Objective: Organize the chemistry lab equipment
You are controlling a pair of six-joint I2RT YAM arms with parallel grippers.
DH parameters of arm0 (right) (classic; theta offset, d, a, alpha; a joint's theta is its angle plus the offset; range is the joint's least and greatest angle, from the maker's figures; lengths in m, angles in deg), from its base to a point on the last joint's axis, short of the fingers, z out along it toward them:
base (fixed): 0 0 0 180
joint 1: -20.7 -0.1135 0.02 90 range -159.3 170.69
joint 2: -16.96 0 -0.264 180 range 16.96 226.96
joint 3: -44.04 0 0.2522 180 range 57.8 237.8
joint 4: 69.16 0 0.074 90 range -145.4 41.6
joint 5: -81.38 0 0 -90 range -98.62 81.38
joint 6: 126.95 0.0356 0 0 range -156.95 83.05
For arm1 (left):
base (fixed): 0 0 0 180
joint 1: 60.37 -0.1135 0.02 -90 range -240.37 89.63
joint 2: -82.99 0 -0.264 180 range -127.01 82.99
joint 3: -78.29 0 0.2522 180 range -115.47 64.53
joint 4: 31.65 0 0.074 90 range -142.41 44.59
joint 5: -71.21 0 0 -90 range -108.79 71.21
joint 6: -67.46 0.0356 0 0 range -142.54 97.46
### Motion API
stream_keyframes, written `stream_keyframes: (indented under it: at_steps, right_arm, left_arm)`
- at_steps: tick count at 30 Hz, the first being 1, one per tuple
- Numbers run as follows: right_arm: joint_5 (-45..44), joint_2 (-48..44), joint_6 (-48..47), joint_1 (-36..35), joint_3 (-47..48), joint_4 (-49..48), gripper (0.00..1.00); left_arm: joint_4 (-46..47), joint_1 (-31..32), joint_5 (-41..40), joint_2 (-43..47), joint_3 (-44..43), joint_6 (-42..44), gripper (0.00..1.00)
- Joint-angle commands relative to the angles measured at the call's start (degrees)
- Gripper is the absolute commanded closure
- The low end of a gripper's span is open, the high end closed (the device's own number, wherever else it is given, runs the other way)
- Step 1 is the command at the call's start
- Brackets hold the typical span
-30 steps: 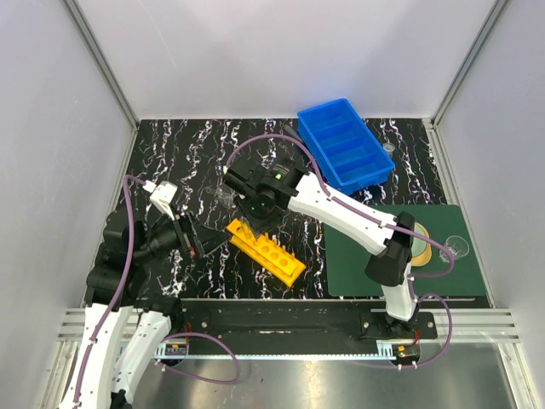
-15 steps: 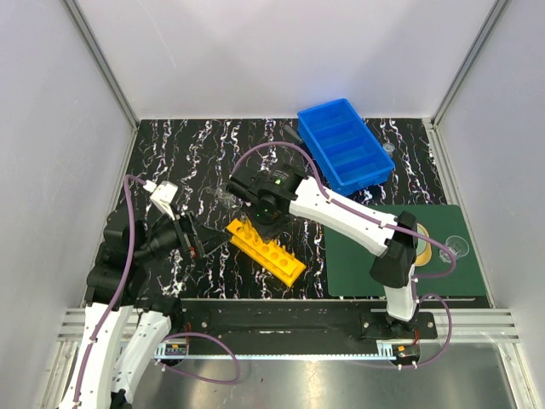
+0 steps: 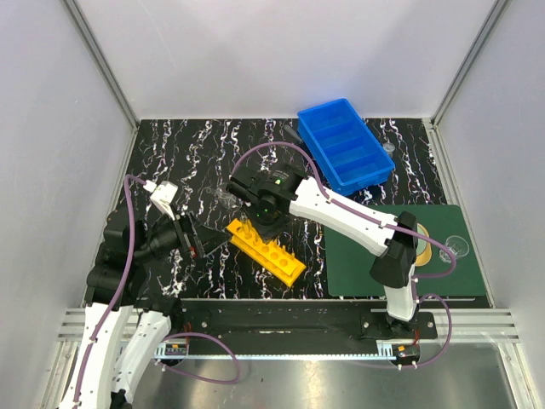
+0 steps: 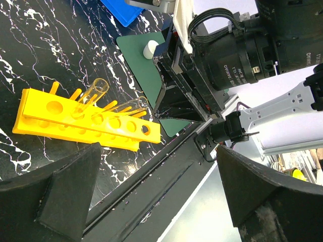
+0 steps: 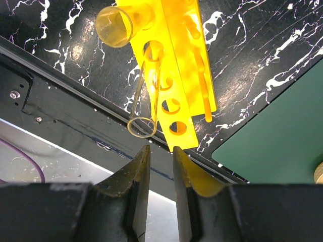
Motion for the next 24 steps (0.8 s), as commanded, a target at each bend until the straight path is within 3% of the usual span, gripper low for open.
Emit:
stream_keyframes:
  at_steps: [1, 24]
  right_arm:
    - [1.08, -0.08, -0.42, -0.56, 2.27, 1.88, 0.70]
    - [0.12, 5.36, -2.17, -0.47, 8.86, 0.73, 0.70]
  left_arm:
    - [0.60, -0.25, 0.30, -0.25, -1.12, 0.85, 0.01]
    - [0.69, -0.25, 0.12, -0.34, -0.77, 1.20, 0.01]
